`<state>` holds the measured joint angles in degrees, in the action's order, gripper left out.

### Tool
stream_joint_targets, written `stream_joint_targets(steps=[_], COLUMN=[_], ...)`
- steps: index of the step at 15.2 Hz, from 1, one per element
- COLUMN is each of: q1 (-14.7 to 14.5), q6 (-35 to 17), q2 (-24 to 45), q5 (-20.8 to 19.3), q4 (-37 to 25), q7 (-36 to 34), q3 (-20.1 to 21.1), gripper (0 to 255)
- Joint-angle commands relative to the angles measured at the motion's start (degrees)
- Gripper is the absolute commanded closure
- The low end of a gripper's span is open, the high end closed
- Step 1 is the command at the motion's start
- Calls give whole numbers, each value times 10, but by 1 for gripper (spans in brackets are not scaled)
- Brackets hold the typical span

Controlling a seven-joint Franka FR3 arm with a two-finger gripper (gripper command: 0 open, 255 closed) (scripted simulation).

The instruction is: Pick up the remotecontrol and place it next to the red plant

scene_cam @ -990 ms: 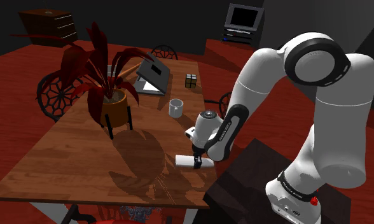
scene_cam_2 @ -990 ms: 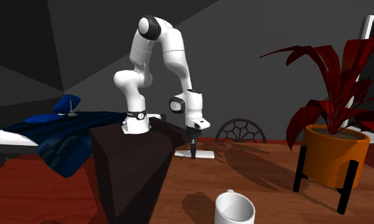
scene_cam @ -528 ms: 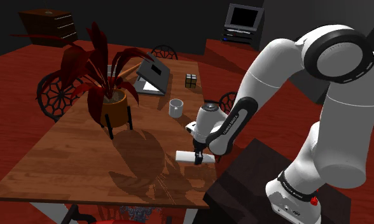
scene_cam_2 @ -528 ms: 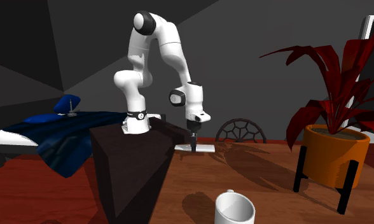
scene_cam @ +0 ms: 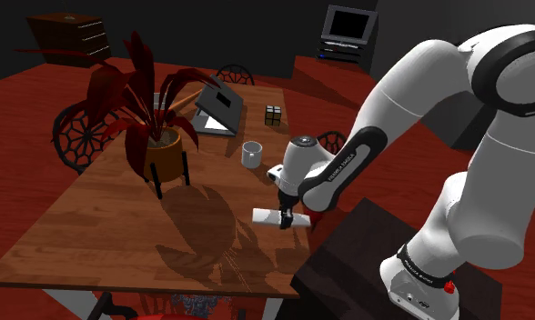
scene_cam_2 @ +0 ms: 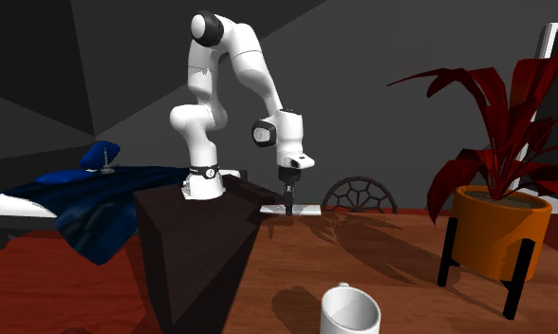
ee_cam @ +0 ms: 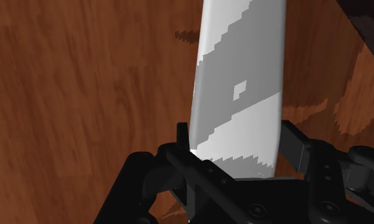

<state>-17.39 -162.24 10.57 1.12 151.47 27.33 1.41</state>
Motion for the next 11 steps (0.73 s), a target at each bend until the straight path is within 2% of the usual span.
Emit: stream_joint_targets(steps=[1,11], q1=[1,1], q6=[19,108], q2=[-20,-111], q5=[1,2], q4=[2,4], q7=[1,1], q3=[0,0], gripper=[255,255])
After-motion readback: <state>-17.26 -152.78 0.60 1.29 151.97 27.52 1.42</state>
